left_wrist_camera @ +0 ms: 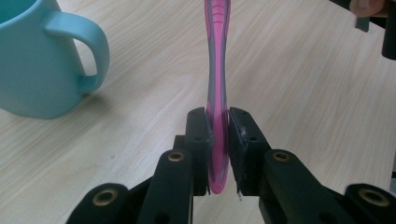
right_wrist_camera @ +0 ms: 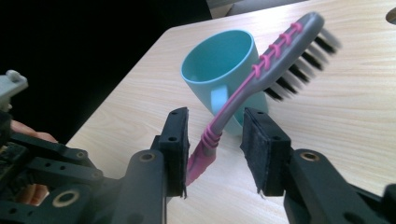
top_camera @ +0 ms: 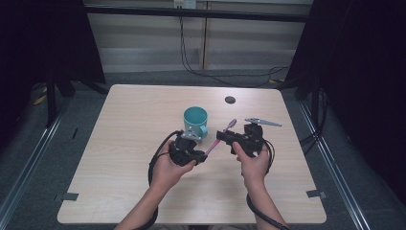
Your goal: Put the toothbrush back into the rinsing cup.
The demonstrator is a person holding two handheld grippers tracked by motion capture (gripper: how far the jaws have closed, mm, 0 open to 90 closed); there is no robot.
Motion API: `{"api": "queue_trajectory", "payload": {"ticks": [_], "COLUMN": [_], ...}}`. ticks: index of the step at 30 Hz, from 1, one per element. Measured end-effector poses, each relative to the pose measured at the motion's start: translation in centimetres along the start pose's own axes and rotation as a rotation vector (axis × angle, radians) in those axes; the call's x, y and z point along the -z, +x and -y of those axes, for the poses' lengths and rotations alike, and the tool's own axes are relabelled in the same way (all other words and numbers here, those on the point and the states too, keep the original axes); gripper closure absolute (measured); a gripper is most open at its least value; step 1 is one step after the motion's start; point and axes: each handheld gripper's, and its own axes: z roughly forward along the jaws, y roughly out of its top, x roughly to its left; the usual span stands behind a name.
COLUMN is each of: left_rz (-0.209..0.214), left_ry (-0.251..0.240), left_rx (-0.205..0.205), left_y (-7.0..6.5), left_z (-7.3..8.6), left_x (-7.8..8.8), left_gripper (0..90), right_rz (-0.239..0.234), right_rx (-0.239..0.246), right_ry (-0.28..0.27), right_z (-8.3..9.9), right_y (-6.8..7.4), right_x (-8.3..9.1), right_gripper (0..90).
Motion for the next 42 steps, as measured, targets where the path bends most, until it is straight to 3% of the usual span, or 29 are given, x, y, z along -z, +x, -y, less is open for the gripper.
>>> {"api": "queue_trajectory", "payload": {"ticks": [10,19,23,32,34,38,42], "left_rz": [0.002,-0.001,0.001,0.007,0.01,0.007,0.011], "left_ry": [-0.012,-0.013,-0.019,-0.028,-0.028,-0.024,-0.024], "left_rx": [0.008,0.011,0.013,0.023,0.023,0.012,0.013], "left_y": [0.0,0.1,0.1,-0.2,-0.3,-0.7,-0.9], "left_z": [0.2,0.4,0.5,0.5,0.5,0.4,0.3], "left_x": [0.0,0.0,-0.1,-0.4,-0.6,-0.8,-0.9], "left_gripper": [78.8,78.9,78.8,78.5,78.3,77.8,77.4], "right_rz": [0.008,0.026,0.02,-0.052,-0.067,-0.052,-0.053], "right_rx": [0.03,0.024,0.006,-0.043,-0.043,-0.008,-0.008], "right_ry": [-0.004,-0.01,-0.019,-0.043,-0.044,-0.035,-0.033], "right_z": [-0.4,-0.6,-0.6,-0.8,-1.0,-1.1,-1.1], "right_y": [0.5,0.5,0.5,1.2,1.4,1.8,1.8], "right_x": [-0.1,0.0,0.0,-0.2,-0.3,-0.3,-0.3], "right_gripper": [67.1,72.2,76.0,82.4,83.2,83.4,83.4]}}
